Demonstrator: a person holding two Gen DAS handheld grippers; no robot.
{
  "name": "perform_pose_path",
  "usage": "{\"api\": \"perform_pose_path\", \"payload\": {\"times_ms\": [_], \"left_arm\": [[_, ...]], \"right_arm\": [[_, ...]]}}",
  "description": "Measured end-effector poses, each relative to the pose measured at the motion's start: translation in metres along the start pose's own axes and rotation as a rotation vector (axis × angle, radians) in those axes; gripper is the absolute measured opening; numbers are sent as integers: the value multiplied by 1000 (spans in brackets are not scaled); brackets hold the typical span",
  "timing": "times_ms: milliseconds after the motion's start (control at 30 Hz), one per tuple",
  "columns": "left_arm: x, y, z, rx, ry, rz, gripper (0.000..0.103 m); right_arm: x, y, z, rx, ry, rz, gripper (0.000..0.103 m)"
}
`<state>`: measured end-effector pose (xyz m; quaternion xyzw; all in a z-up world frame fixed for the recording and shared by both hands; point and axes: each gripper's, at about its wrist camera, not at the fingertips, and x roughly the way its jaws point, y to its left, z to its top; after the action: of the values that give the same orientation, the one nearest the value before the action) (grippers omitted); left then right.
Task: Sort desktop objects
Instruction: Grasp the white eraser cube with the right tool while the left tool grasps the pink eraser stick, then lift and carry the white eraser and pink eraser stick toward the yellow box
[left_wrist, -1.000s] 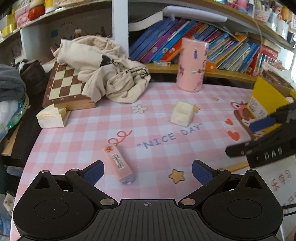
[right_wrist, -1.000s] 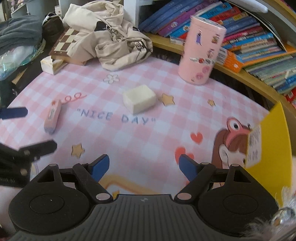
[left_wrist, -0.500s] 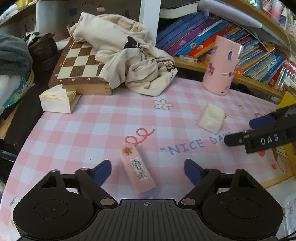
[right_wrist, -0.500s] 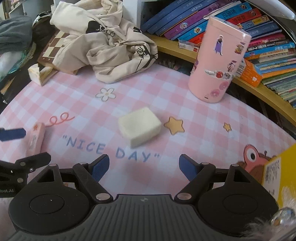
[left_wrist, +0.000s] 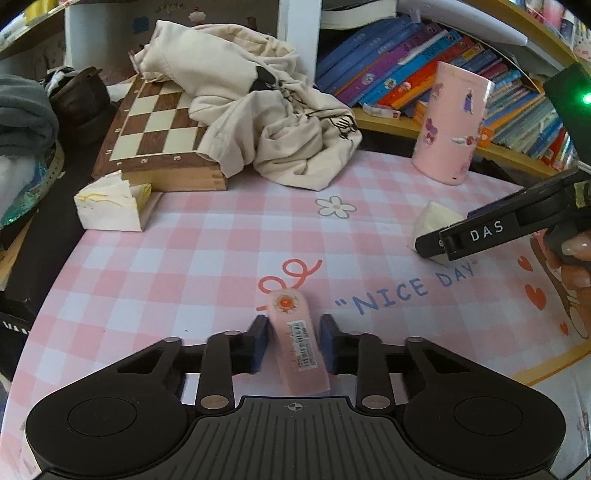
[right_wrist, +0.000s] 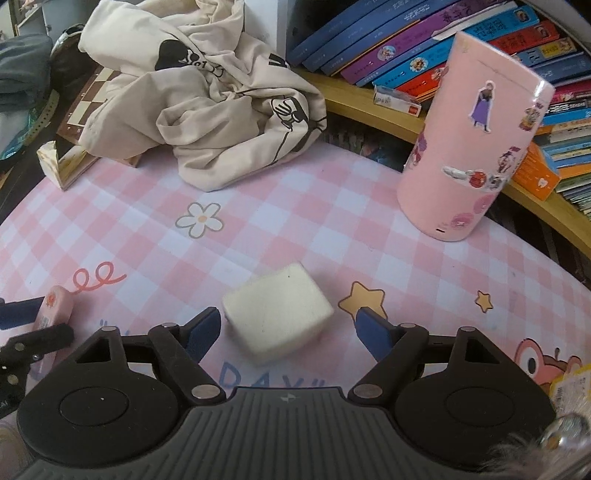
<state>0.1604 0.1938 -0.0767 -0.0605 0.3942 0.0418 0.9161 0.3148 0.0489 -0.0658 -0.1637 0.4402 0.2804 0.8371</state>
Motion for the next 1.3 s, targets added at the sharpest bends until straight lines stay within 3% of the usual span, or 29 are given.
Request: {"api": "perform_pose_path", "payload": {"times_ms": [100,300,867,1300], "left_arm": [[0,3,1,-23,-2,-23,23],[-5,0,2,-25,-4,-75,23],[-35,-7,0,-9,-37,-108,23],[-70,-21,-2,35,-84,-177,23]], "right_arm": [[4,0,0,0,9,23,61],[-1,-1,-5,9,0,51,52],[-50,14,-37,20,19,86,50],[-108,12,-82,92,2,56,50]]}}
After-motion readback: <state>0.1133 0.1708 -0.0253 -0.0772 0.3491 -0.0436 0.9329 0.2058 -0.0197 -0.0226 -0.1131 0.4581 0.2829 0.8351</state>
